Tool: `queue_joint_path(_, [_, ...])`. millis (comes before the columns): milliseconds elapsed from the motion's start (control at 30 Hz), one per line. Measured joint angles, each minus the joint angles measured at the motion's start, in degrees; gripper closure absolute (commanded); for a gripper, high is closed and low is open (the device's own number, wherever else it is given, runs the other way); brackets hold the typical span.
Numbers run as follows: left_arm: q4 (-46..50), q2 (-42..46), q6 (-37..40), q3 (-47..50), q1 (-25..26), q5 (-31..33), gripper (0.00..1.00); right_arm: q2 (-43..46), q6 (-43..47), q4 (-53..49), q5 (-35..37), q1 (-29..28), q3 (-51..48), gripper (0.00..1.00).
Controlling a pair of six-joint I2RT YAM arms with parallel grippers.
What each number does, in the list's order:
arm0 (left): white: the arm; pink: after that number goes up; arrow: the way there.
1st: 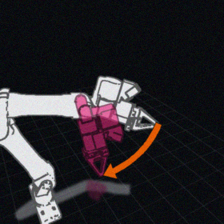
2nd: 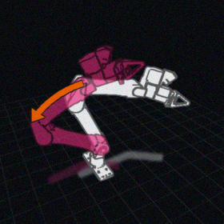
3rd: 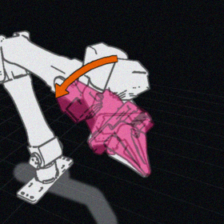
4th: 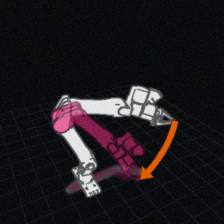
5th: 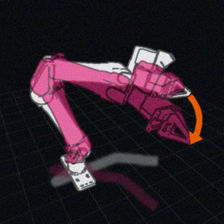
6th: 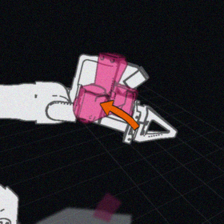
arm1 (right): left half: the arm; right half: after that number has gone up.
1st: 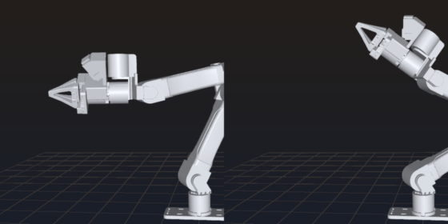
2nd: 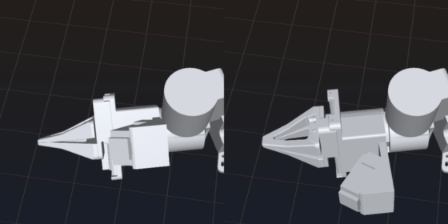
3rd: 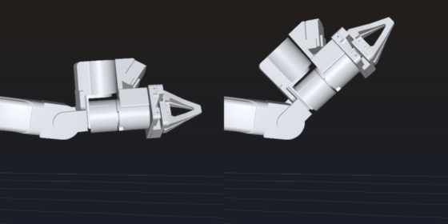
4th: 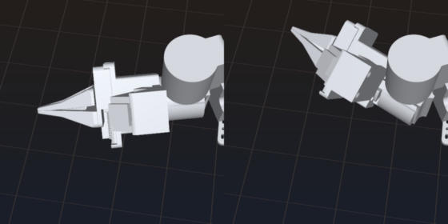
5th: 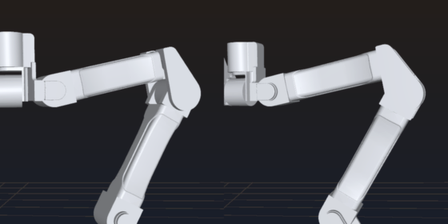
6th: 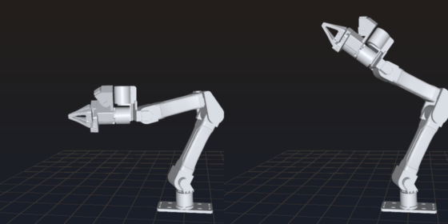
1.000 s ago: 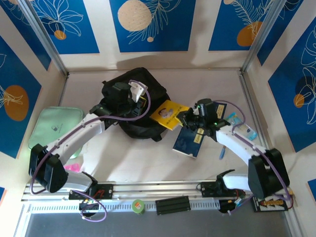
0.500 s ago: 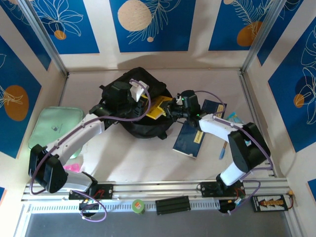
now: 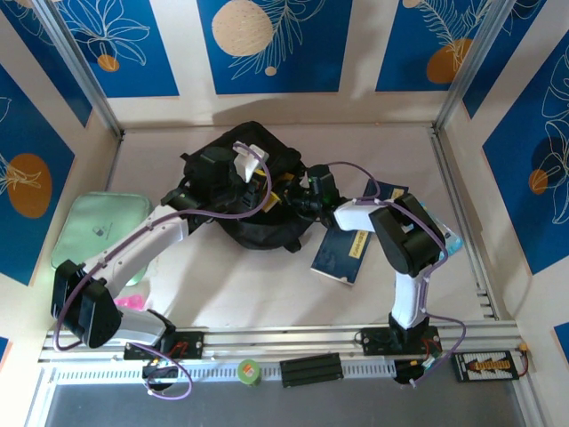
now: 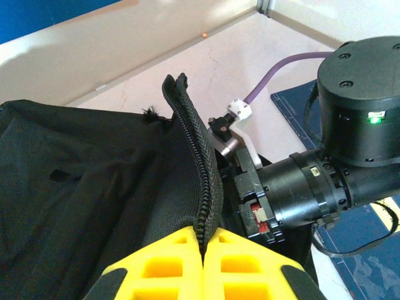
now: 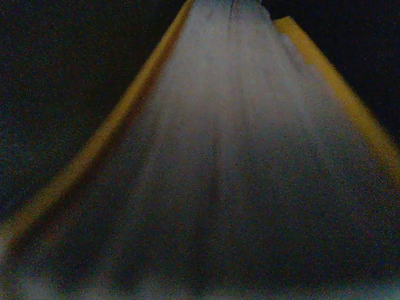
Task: Pack the student bag
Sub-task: Place the book in the student bag, then close the student bag at the top-center of the table.
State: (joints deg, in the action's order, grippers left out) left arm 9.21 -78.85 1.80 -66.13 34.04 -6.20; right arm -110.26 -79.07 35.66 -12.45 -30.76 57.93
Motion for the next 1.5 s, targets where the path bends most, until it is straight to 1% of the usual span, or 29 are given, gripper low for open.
queue_joint_path(100, [-0.2, 0.0, 0.0, 0.0, 0.0, -0.3, 1.00, -2.1, -0.4, 4.0, -0.7, -0.2, 1.0, 0.92])
queue_joint_path(267, [-0.2, 0.0, 0.0, 0.0, 0.0, -1.3, 1.00, -7.8, -2.3, 14.1, -1.3, -1.0, 2.9, 0.91])
queue_joint_path(400, [-0.2, 0.0, 0.0, 0.3, 0.0, -1.3, 1.00, -11.2, -2.3, 13.9, -0.9, -1.5, 5.5, 0.90])
queue_joint_path(500, [-0.2, 0.0, 0.0, 0.9, 0.0, -1.3, 1.00, -11.4, -1.1, 8.9, 1.2, -2.3, 7.6, 0.90])
queue_joint_path(600, [-0.3, 0.0, 0.0, 1.6, -0.1, -1.2, 1.00, -11.7, 0.2, 2.4, 3.3, -3.2, 11.7, 0.86])
queue_joint_path(767, [-0.8, 0.0, 0.0, 3.0, -0.2, -0.7, 1.00, -13.7, 0.7, -8.2, 5.1, -4.2, 19.7, 0.71])
queue_joint_path(833, [-1.2, 0.0, 0.0, 3.6, -0.2, -0.6, 1.00, -14.0, 0.9, -13.0, 5.7, -4.2, 21.4, 0.64])
queue_joint_path(900, [-2.0, 0.2, 0.0, 4.6, -0.2, -0.4, 1.00, -14.0, 1.2, -17.0, 6.2, -4.1, 22.2, 0.56])
queue_joint_path(967, [-2.8, 0.5, 0.0, 5.8, -0.3, 0.2, 1.00, -14.0, 1.4, -20.2, 6.5, -3.9, 22.3, 0.50])
queue_joint_path(1100, [-3.9, 1.5, -0.1, 7.5, -0.7, 1.7, 1.00, -13.7, 2.3, -24.3, 6.1, -3.3, 21.8, 0.42])
queue_joint_path(1233, [-6.6, 2.5, -0.9, 9.4, -1.3, 2.4, 1.00, -9.5, 3.7, -27.5, 5.7, -2.7, 18.9, 0.37])
queue_joint_path(1333, [-7.5, 2.5, -1.4, 9.9, -1.3, 2.4, 1.00, -5.1, 4.8, -29.6, 5.6, -2.2, 15.7, 0.34])
queue_joint_path(1500, [-8.8, 2.5, -1.5, 10.4, -1.4, 2.4, 1.00, 2.5, 6.8, -33.0, 5.9, -1.7, 11.5, 0.33])
